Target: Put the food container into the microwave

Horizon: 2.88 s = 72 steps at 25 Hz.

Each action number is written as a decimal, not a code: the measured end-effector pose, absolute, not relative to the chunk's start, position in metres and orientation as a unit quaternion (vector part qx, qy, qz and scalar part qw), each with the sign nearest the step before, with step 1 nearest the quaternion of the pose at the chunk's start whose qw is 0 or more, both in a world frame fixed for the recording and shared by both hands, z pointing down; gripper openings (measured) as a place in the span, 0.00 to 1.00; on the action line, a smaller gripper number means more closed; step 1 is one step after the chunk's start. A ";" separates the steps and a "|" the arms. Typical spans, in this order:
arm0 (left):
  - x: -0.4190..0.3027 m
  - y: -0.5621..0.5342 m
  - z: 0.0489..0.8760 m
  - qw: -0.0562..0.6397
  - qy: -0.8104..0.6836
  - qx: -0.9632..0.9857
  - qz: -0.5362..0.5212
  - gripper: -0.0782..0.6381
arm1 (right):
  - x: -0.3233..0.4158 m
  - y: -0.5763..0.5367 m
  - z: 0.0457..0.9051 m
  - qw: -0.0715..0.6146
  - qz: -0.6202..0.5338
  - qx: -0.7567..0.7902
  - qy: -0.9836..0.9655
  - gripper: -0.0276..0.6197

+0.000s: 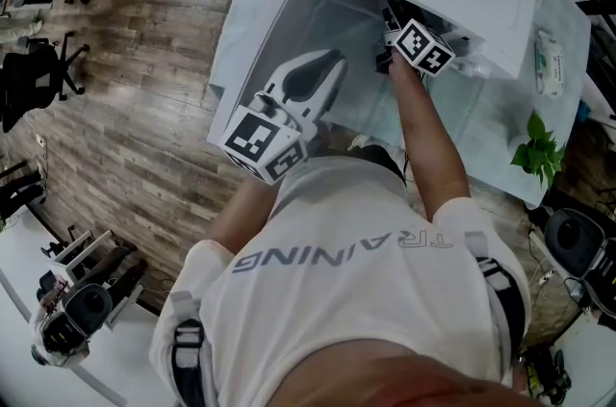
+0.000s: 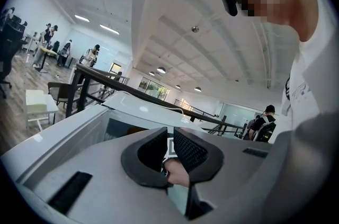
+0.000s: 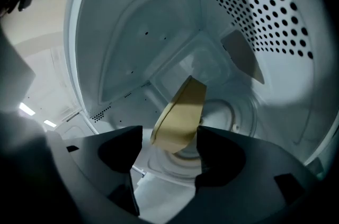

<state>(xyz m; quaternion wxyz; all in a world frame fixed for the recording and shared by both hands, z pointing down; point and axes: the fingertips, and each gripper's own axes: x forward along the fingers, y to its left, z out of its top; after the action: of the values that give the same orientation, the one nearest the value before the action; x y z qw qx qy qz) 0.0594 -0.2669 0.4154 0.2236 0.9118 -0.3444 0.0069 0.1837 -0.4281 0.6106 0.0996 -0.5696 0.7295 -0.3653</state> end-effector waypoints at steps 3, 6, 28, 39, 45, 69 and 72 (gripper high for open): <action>0.057 -0.266 0.417 0.228 -0.344 0.911 0.006 0.19 | 0.179 -0.425 0.613 0.078 -0.361 -0.568 0.736 0.56; 0.058 -0.264 0.419 0.231 -0.343 0.910 0.005 0.19 | 0.178 -0.422 0.616 0.037 -0.342 -0.574 0.743 0.58; 0.057 -0.251 0.399 0.212 -0.338 0.917 -0.013 0.19 | 0.175 -0.371 0.594 -0.088 -0.274 -0.564 0.774 0.58; 0.068 -0.227 0.374 0.179 -0.353 0.918 -0.031 0.19 | 0.184 -0.306 0.530 -0.044 -0.263 -0.534 0.802 0.35; 0.066 -0.208 0.360 0.147 -0.367 0.918 -0.025 0.19 | 0.193 -0.267 0.497 -0.032 -0.232 -0.529 0.816 0.22; 0.082 -0.140 0.369 0.115 -0.361 0.925 0.001 0.19 | 0.221 -0.130 0.350 -0.004 -0.040 -0.525 0.850 0.08; 0.082 -0.134 0.368 0.112 -0.360 0.926 -0.001 0.19 | 0.224 -0.122 0.348 -0.006 -0.025 -0.528 0.849 0.08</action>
<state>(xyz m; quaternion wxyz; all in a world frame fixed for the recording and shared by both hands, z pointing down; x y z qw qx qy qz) 0.0824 -0.1336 0.3682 0.1124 0.9263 -0.3597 -0.0006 0.2243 -0.1218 0.3482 -0.0057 -0.5280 0.8489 -0.0251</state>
